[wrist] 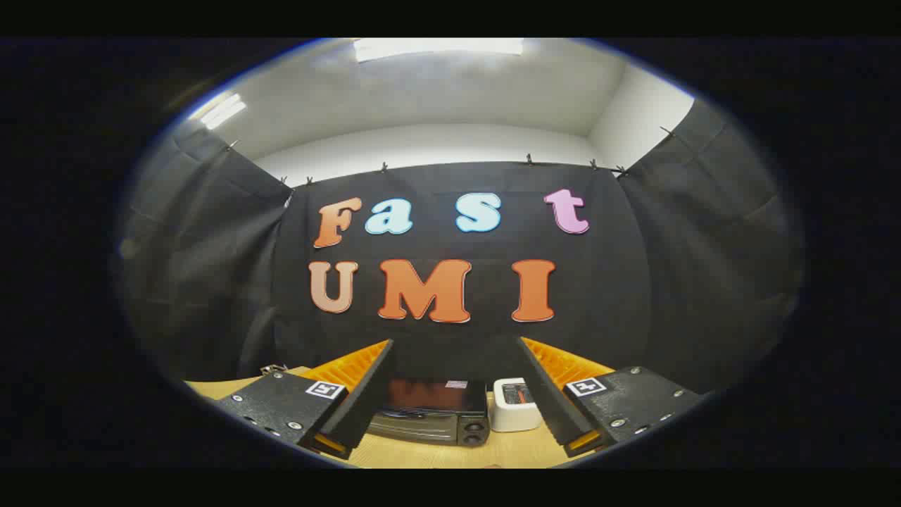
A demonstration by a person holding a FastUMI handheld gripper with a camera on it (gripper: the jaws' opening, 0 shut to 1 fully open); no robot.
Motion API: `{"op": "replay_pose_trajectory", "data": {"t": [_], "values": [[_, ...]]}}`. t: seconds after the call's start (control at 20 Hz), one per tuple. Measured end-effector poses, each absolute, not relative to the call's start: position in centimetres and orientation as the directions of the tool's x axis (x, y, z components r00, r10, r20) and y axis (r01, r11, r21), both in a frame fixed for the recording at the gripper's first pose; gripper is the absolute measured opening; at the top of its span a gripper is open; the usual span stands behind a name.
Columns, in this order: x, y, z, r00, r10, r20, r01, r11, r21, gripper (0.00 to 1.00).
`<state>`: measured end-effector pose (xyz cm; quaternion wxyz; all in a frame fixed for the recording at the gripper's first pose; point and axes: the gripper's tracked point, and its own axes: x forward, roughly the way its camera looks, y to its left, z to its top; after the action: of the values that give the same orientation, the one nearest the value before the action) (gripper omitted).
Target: Open the toaster oven, put the food inside, and close the toaster oven door.
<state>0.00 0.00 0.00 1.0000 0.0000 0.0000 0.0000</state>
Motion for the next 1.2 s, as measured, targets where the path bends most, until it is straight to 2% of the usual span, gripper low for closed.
{"op": "replay_pose_trajectory", "data": {"t": [0.85, 1.2], "values": [[-0.7, -1.3, 1.3, 1.0, -0.007, 0.029, 0.007, 1.0, 0.025, 0.98], [0.6, 0.3, -3.6, 0.999, 0.026, -0.038, -0.025, 0.999, 0.035, 0.98]]}}
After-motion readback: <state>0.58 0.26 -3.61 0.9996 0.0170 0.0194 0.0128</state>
